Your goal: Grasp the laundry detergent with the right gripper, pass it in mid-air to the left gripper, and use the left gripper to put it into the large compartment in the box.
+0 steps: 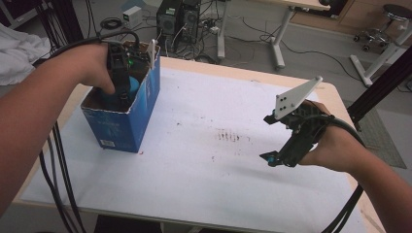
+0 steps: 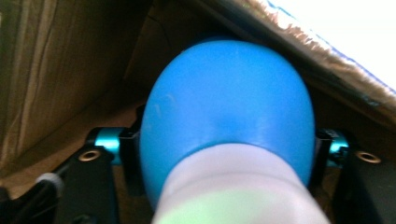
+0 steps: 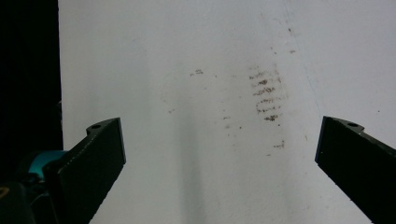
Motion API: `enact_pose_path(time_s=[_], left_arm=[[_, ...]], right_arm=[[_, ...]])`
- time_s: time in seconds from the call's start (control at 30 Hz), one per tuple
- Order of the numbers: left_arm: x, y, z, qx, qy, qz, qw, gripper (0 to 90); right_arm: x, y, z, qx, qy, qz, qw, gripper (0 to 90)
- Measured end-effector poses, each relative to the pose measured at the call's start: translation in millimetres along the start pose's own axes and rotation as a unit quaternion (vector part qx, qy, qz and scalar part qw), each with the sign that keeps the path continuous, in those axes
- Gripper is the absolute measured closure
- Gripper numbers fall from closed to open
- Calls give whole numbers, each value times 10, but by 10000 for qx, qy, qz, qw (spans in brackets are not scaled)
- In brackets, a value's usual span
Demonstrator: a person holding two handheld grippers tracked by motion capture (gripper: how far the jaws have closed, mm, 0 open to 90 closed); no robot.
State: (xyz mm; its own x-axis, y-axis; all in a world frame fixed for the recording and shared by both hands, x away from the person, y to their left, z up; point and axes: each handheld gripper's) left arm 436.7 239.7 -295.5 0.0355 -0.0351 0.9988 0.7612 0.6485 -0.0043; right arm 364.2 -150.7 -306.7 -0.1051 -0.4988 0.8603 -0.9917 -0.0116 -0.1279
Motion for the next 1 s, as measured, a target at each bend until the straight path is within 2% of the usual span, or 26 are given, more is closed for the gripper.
enact_pose_path(time_s=[0.13,0.43,0.6,0.83,1.0], left_arm=[[36,-12,2,39,-106,34,9999,290],[149,-25,30,123,-90,-29,9999,166],[291,-42,57,109,-136,-69,9998,159],[532,-137,60,-13,-165,-168,9997,117],[722,-258,0,-237,-208,-214,9993,110]], right_arm=[[-3,0,-2,21,3,-2,10000,10],[23,-13,5,10,-82,50,10000,10],[45,-18,21,-14,-76,65,9999,10],[118,-49,32,-94,-15,25,10000,10],[157,-103,51,-111,109,-81,9998,10]])
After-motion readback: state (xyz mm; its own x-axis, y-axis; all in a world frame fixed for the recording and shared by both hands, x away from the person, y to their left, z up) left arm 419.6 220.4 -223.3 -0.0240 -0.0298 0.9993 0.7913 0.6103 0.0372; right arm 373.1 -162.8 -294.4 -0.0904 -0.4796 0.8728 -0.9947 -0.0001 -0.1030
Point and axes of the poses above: each handheld gripper's, and its own axes: x roughly backward along the jaws, z roughly out of its underside, y roughly to its left, and after that the axes turned 9 degrees about x, right-handed
